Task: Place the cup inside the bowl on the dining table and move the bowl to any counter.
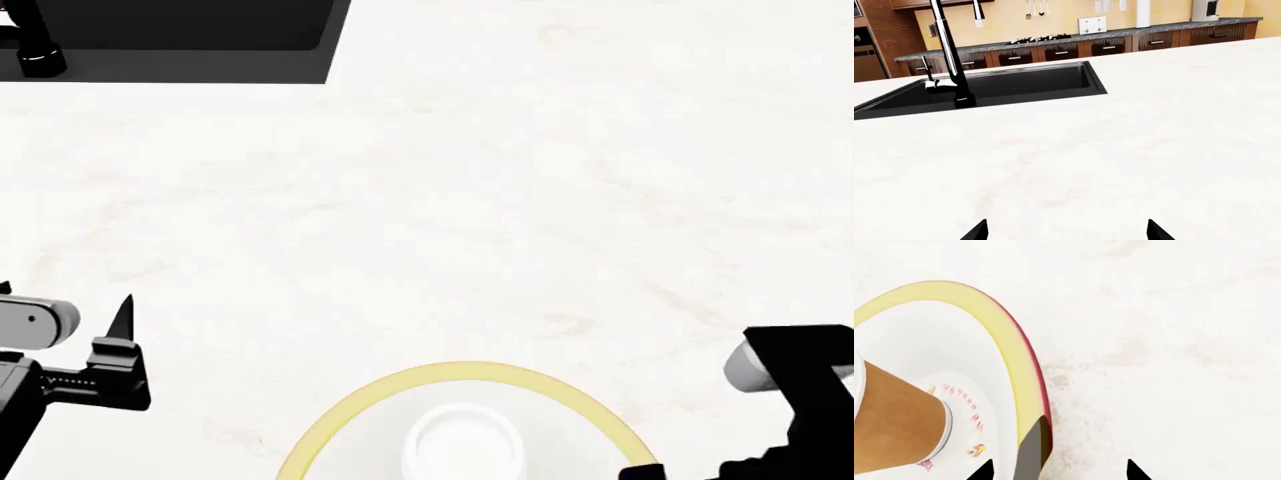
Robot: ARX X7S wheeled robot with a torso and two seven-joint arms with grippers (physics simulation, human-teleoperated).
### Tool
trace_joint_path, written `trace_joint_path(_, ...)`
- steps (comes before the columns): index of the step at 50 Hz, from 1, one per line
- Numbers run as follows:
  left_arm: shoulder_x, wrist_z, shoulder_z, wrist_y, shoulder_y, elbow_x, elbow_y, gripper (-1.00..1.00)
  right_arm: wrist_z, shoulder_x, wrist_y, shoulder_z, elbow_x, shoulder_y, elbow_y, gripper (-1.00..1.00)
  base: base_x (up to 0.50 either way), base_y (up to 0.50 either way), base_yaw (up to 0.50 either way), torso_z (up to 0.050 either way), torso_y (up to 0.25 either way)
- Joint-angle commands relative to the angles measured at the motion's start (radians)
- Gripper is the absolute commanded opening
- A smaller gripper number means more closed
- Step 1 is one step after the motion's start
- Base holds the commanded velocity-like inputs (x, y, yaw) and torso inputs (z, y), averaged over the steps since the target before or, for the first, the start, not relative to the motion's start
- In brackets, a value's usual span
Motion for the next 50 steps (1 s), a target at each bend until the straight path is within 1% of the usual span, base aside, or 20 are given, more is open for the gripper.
trace_joint_path(1, -0.004, 0.002, -0.004, 0.003, 0.007, -0.006, 0.0, 1.0, -0.058, -0.04, -0.004, -0.05, -0.013, -0.006, 0.019, 1.0, 0.0, 0.0, 0.0, 0.0, 0.0)
trace_joint_path(10, 0.002, 0.0, 0.003, 0.004, 0.001, -0.003, -0.008, 1.0, -0.065, -0.033, -0.012, -0.054, -0.01, -0.012, 0.018, 1.0, 0.0, 0.0, 0.0, 0.0, 0.0)
trace_joint_path(11, 0.002, 0.0, 0.003, 0.004, 0.001, -0.003, -0.009, 1.0, -0.064, -0.032, -0.019, -0.051, -0.013, -0.01, 0.02, -1.0, 0.0, 0.0, 0.0, 0.0, 0.0)
trace_joint_path(29, -0.005, 0.005, 0.0, 0.013, 0.008, -0.007, -0.013, 1.0, -0.067, -0.018, -0.056, -0.027, 0.004, -0.009, 0.018, -1.0, 0.0, 0.0, 0.0, 0.0, 0.0)
trace_joint_path(36, -0.007, 0.007, 0.0, 0.015, 0.009, -0.009, -0.014, 1.0, -0.053, -0.021, -0.1, 0.011, 0.029, -0.021, 0.036, -1.0, 0.0, 0.0, 0.0, 0.0, 0.0)
trace_joint_path(46, 0.005, -0.001, 0.011, 0.011, -0.01, -0.001, -0.028, 1.0, -0.042, -0.014, -0.2, 0.09, 0.064, -0.089, 0.078, -1.0, 0.0, 0.0, 0.0, 0.0, 0.0)
trace_joint_path(47, 0.001, -0.003, 0.007, 0.006, -0.01, -0.005, -0.021, 1.0, -0.029, -0.016, -0.223, 0.118, 0.091, -0.109, 0.09, -1.0, 0.0, 0.0, 0.0, 0.0, 0.0)
trace_joint_path(50, -0.005, -0.005, 0.002, 0.003, -0.007, -0.007, -0.012, 1.0, -0.02, -0.004, -0.264, 0.146, 0.094, -0.161, 0.094, -1.0, 0.0, 0.0, 0.0, 0.0, 0.0)
